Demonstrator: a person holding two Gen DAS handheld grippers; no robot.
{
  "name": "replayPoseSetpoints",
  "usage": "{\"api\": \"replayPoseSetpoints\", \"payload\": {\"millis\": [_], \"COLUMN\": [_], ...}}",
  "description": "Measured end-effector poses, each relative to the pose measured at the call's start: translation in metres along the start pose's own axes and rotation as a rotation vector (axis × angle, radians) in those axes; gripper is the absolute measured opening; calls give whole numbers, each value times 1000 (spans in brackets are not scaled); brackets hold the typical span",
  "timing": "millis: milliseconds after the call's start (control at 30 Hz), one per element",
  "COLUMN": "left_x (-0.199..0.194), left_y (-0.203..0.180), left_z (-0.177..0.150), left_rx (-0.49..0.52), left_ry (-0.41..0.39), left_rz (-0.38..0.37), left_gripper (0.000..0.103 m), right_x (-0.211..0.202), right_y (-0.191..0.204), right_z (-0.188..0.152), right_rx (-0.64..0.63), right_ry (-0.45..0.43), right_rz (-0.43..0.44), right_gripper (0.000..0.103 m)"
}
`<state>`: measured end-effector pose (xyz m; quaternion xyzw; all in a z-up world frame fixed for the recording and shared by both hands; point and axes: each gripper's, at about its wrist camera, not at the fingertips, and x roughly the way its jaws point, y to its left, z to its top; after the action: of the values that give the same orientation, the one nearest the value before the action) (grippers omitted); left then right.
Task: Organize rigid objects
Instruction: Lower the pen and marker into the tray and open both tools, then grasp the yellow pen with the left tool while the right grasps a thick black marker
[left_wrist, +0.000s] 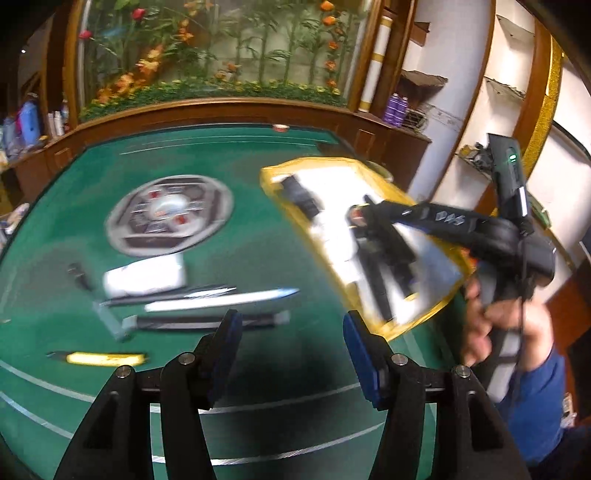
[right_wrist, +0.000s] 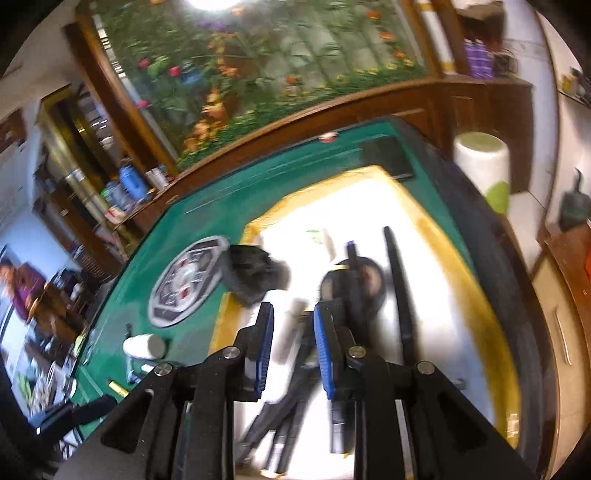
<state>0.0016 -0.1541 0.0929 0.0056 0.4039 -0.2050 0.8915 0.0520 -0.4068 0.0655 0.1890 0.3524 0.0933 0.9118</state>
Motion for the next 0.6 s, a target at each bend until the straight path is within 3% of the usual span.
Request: {"api": "replayPoseSetpoints", "payload": {"millis": [233, 400, 600], "left_x": [-33, -35, -11], "left_y": [89, 140, 168], "left_z": [-42, -61, -64], "left_rx": [-122, -295, -479], "left_ry": [3, 33, 124], "left_rz": [107, 118, 45], "left_gripper": [65, 66, 65], "right_x": [9, 25, 60], "right_y": [53, 107, 143], "right_z": [-19, -47, -66], "right_rx": [-144, -277, -361], "right_ry": [86, 247, 360], "right_rz": [139, 300, 241], "right_gripper": [26, 33, 33]}}
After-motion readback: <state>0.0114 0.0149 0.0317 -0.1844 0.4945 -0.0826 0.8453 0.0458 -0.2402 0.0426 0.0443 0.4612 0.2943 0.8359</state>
